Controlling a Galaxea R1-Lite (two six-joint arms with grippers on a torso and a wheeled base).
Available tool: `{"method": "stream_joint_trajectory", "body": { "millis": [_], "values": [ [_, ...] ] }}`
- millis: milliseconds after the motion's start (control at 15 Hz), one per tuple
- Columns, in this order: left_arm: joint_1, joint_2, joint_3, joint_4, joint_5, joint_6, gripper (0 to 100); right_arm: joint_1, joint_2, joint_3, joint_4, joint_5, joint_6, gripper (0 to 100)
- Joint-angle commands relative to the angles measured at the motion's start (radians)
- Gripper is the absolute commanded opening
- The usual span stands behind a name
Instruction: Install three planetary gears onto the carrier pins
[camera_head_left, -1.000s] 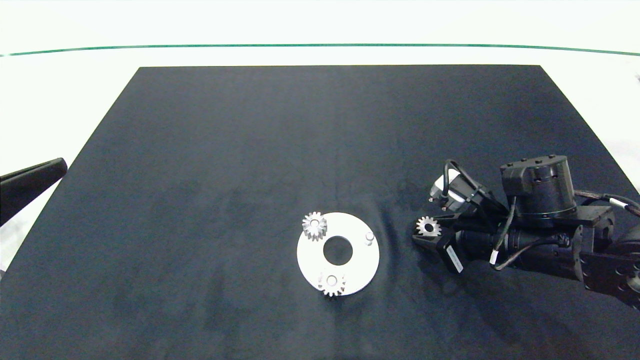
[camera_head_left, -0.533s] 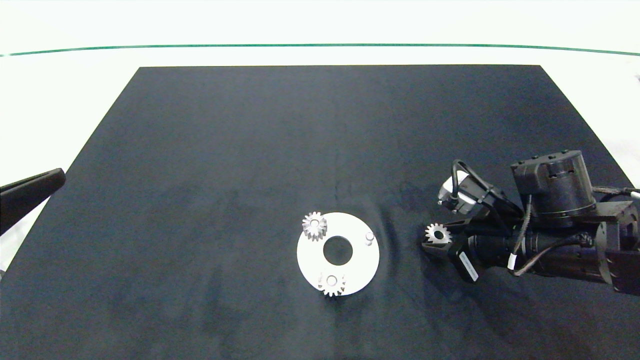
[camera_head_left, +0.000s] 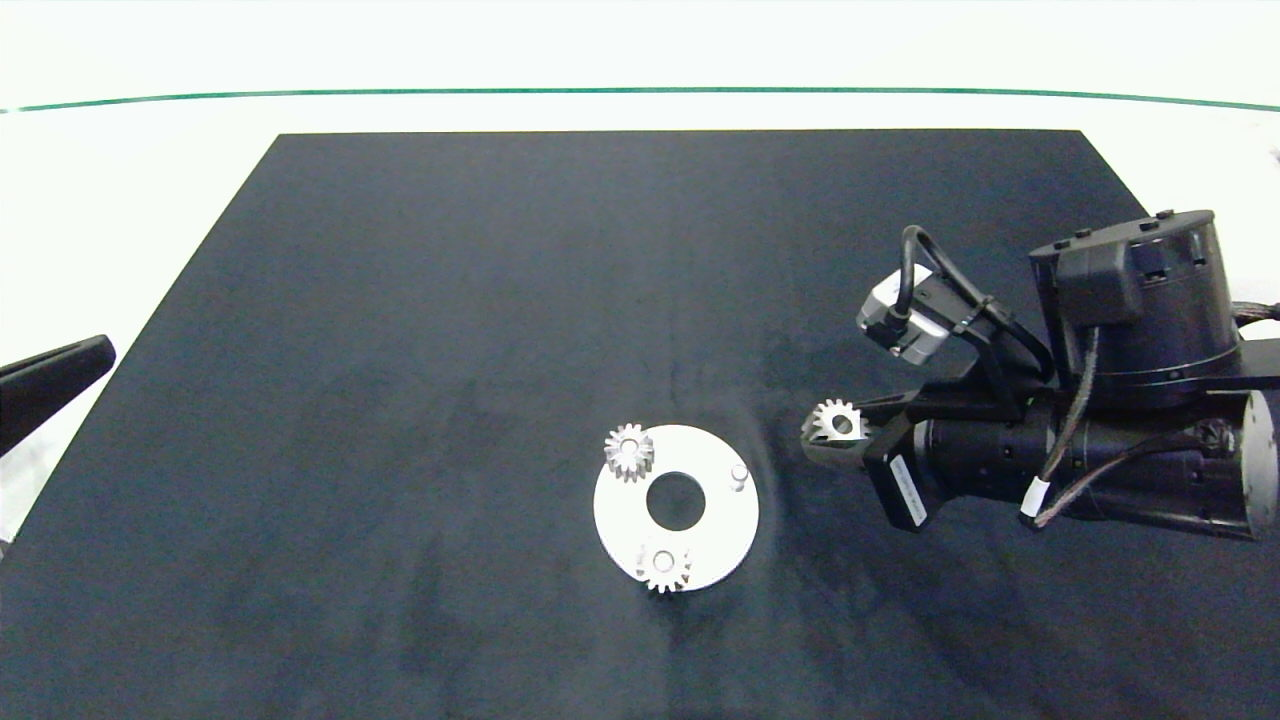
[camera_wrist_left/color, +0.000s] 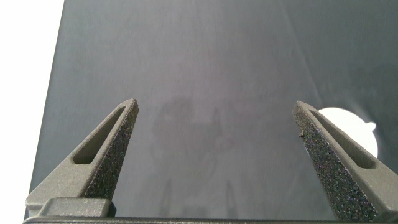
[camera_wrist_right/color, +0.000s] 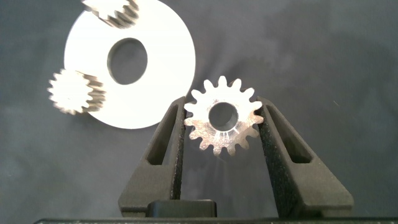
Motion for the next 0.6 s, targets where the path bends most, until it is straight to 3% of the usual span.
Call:
{"method": "stream_joint_trajectory", "body": {
  "millis": [67, 600],
  "values": [
    [-0.001, -0.016, 0.0, 0.018, 0.004, -0.001, 100, 0.059, 0.048, -0.018, -0.003, -0.019, 0.001, 25],
    [-0.001, -0.024, 0.0, 0.018, 0.004, -0.001, 100, 0.08, 0.114, -0.014, -0.007, -0.043, -0.002, 25]
  ]
}}
